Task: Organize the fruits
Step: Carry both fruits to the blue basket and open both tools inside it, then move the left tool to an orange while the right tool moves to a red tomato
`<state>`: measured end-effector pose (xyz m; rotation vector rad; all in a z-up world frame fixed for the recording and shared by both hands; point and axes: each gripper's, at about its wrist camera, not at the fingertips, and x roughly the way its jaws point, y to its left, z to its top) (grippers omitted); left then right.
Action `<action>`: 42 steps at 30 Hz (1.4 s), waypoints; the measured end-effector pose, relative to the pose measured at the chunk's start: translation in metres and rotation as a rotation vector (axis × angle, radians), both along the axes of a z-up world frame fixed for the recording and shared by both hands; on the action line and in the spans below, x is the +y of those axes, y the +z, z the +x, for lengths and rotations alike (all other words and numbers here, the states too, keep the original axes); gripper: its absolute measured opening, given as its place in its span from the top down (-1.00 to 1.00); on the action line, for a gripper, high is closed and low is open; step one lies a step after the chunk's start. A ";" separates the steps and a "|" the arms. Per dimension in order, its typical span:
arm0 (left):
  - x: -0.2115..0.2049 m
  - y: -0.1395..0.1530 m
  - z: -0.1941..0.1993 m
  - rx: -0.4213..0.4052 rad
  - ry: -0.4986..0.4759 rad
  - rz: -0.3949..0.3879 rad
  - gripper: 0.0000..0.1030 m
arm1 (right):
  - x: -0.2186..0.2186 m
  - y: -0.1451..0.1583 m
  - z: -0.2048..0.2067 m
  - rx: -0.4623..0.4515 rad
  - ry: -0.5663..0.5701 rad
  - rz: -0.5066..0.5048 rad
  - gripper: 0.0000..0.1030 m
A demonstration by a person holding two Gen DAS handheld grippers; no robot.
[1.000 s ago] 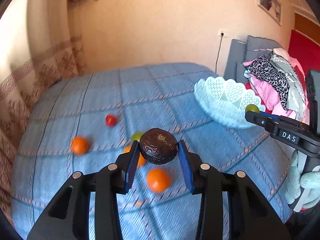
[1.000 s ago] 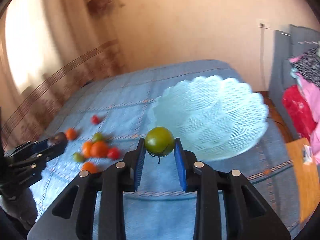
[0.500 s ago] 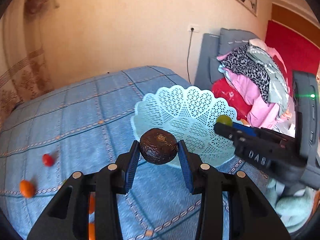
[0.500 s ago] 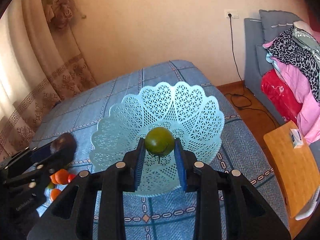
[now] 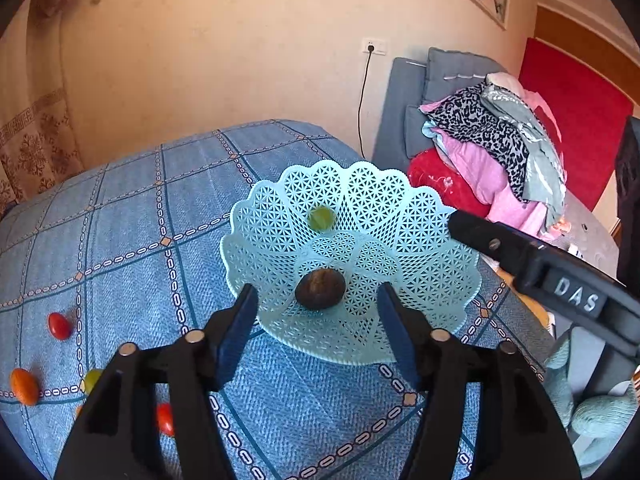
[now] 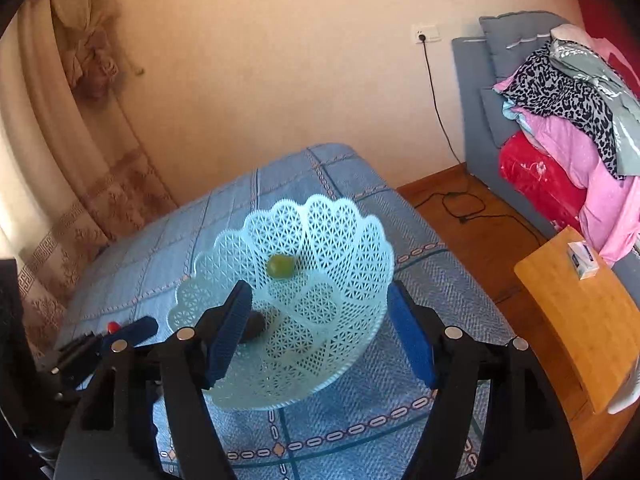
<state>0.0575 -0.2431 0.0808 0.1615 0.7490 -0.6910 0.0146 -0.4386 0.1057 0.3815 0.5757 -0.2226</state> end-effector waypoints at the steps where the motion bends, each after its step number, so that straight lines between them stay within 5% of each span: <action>1: 0.001 0.001 0.000 -0.002 0.003 -0.001 -0.29 | 0.000 0.002 -0.001 -0.005 -0.002 -0.002 -0.40; 11: 0.027 0.021 -0.003 -0.067 0.084 -0.023 -0.78 | 0.003 0.017 -0.015 -0.049 -0.013 -0.010 -0.40; 30: 0.139 0.045 -0.003 -0.159 0.373 0.041 -0.89 | 0.058 0.029 -0.023 -0.069 0.138 -0.054 -0.52; 42: 0.218 0.035 0.001 -0.144 0.518 0.055 -0.90 | 0.107 0.009 -0.011 -0.018 0.294 -0.089 -0.52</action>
